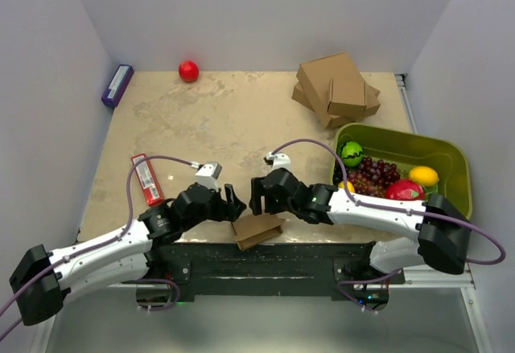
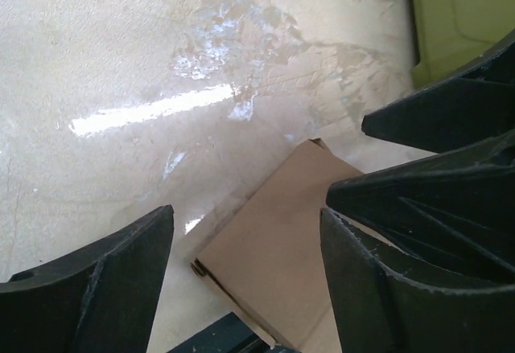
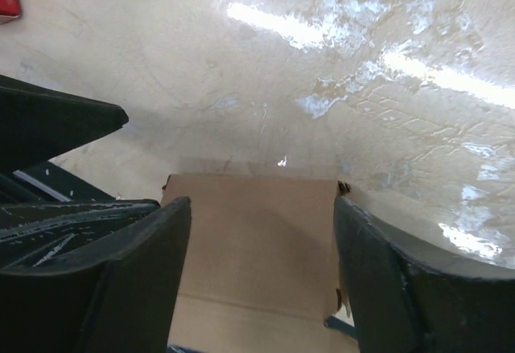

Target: Fold the paper box

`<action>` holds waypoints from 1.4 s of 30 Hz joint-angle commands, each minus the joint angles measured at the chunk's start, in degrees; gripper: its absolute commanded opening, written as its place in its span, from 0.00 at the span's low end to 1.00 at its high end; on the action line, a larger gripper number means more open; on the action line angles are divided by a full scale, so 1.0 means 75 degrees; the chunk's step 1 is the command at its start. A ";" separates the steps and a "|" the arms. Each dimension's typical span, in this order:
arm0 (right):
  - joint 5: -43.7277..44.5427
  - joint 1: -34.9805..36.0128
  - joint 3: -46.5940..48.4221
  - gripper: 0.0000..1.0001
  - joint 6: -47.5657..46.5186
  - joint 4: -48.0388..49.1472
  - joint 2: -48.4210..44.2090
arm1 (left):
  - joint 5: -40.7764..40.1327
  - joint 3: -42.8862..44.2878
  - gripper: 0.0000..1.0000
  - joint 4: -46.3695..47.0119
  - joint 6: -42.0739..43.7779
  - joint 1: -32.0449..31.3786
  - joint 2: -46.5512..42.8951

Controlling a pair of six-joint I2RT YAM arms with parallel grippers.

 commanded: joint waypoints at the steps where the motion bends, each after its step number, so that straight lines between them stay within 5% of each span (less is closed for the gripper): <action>1: -0.0135 -0.0019 0.0331 0.79 -0.0298 -0.0906 -0.0342 | 0.0395 0.0065 0.78 -0.0706 -0.0708 -0.0024 -0.0485; 14: -0.1367 -0.0089 -0.0536 0.85 0.0146 -0.0873 -0.0647 | 0.1288 -0.1365 0.81 -0.0414 -0.2068 -0.0024 -0.1623; 27: -0.1625 -0.0089 -0.1474 0.80 0.0580 -0.0017 -0.0448 | 0.1874 -0.2104 0.75 0.0546 -0.2326 -0.0024 -0.1295; 42: -0.1812 -0.0089 -0.1731 0.87 0.1107 -0.0812 -0.1442 | 0.2121 -0.2186 0.80 0.0735 -0.2163 -0.0048 -0.1716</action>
